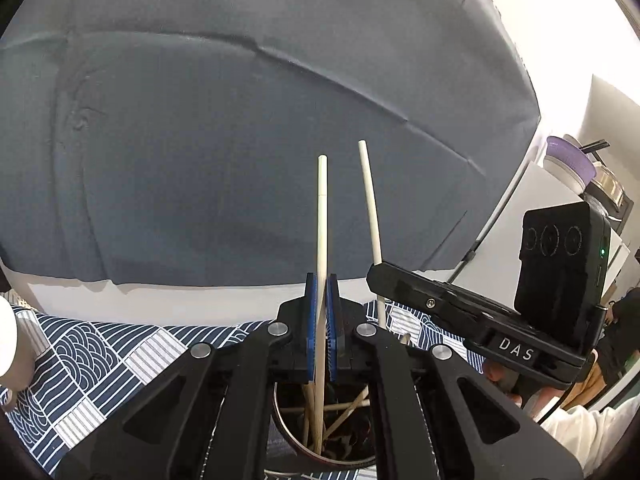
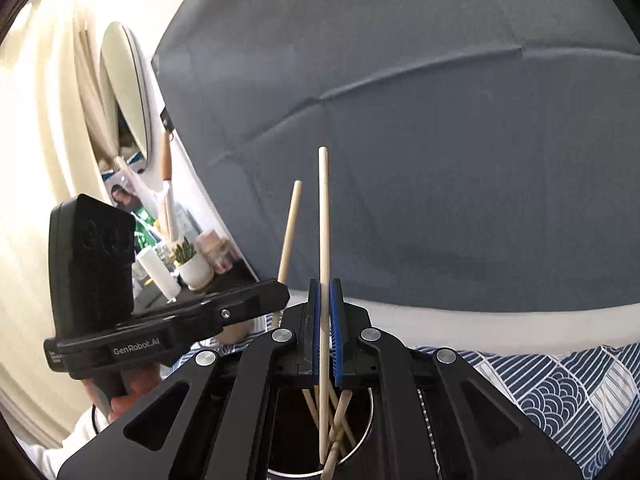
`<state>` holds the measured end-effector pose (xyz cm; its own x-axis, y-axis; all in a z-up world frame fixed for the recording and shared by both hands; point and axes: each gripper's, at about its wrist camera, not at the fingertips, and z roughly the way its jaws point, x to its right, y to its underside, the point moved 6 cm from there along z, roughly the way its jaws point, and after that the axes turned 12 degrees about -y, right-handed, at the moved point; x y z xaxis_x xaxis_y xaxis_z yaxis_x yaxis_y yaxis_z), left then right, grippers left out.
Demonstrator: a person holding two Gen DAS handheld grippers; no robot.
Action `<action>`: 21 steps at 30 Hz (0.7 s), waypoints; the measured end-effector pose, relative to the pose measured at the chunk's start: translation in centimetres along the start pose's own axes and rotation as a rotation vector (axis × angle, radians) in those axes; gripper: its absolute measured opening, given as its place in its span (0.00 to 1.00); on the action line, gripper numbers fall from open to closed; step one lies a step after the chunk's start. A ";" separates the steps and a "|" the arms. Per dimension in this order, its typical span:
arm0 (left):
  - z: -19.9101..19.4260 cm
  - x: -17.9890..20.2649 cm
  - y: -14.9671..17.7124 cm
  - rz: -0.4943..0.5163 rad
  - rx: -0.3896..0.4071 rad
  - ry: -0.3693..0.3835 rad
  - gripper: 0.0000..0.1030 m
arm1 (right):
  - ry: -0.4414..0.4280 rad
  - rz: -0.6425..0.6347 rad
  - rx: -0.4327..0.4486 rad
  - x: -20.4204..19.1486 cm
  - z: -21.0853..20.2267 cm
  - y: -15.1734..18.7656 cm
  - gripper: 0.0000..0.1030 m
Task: Organize utensils
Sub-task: 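Lower both sticks into the black holder and open both tools, then move both open tools down toward the last two loose sticks on the cloth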
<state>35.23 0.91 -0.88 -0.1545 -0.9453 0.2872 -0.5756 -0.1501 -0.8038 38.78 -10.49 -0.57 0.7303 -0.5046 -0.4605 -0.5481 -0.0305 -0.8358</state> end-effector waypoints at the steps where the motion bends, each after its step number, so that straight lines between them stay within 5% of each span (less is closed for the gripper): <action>1: -0.2 0.1 0.2 0.005 -0.002 0.007 0.05 | 0.004 -0.005 -0.004 -0.2 0.0 0.2 0.05; 5: -0.9 0.4 0.6 0.015 -0.003 -0.003 0.10 | 0.027 -0.035 -0.026 -0.9 -0.5 0.8 0.07; 11: -3.5 0.7 0.6 0.018 0.003 -0.064 0.48 | 0.078 -0.033 -0.031 -1.6 -2.6 1.0 0.09; 13: -5.0 0.4 0.9 0.019 0.002 -0.094 0.68 | 0.098 -0.035 -0.040 -1.8 -3.8 1.1 0.26; 15: -6.5 0.4 1.5 0.037 -0.007 -0.141 0.76 | 0.116 -0.043 -0.067 -2.2 -5.0 1.5 0.41; 21: -9.1 -0.3 4.5 0.070 -0.159 -0.232 0.87 | 0.245 -0.012 -0.166 -2.1 -8.9 5.4 0.87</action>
<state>25.37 3.13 0.20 -0.0208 -0.9955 0.0924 -0.6918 -0.0524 -0.7201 30.65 -17.29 -1.45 0.6277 -0.6963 -0.3480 -0.6141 -0.1682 -0.7711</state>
